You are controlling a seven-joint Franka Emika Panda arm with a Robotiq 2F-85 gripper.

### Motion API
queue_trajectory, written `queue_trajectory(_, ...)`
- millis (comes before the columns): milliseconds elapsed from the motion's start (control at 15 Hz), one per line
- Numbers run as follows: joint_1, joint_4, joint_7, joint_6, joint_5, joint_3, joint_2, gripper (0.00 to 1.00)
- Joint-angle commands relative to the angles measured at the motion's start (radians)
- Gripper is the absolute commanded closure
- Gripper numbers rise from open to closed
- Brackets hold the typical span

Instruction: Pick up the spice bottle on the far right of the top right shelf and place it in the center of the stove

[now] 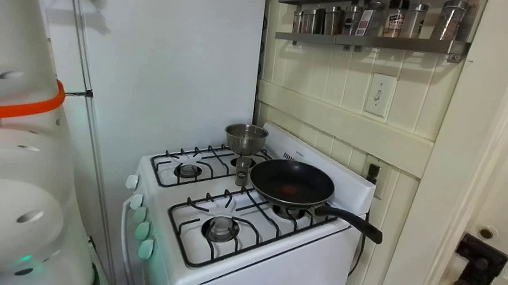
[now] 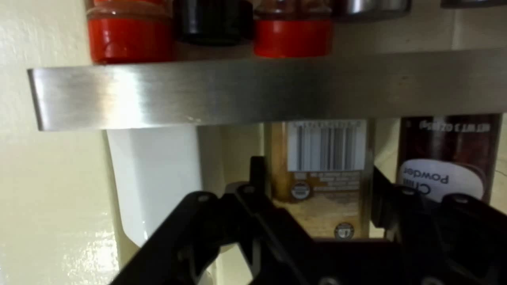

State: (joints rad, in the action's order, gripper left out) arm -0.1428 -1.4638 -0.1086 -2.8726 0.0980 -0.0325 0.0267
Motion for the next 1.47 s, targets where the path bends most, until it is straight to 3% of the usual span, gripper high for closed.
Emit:
queue_trajectory(0, 0.000, 0.033, -0.015, -0.007, 0.029, 0.003, -0.006, 0.67)
queue_trajectory(333, 0.006, 0.061, -0.002, -0.019, 0.018, 0.016, 0.013, 0.67)
queue_trajectory(667, -0.010, 0.058, 0.011, -0.013, 0.100, 0.018, 0.063, 0.67)
queue_trajectory(1067, -0.018, -0.092, 0.048, 0.034, 0.130, -0.001, 0.238, 0.67)
queue_trajectory(1200, -0.003, -0.167, 0.096, 0.098, 0.095, -0.022, 0.324, 0.67)
queue_trajectory(1400, 0.117, -0.287, 0.237, 0.221, -0.088, -0.097, 0.452, 0.67)
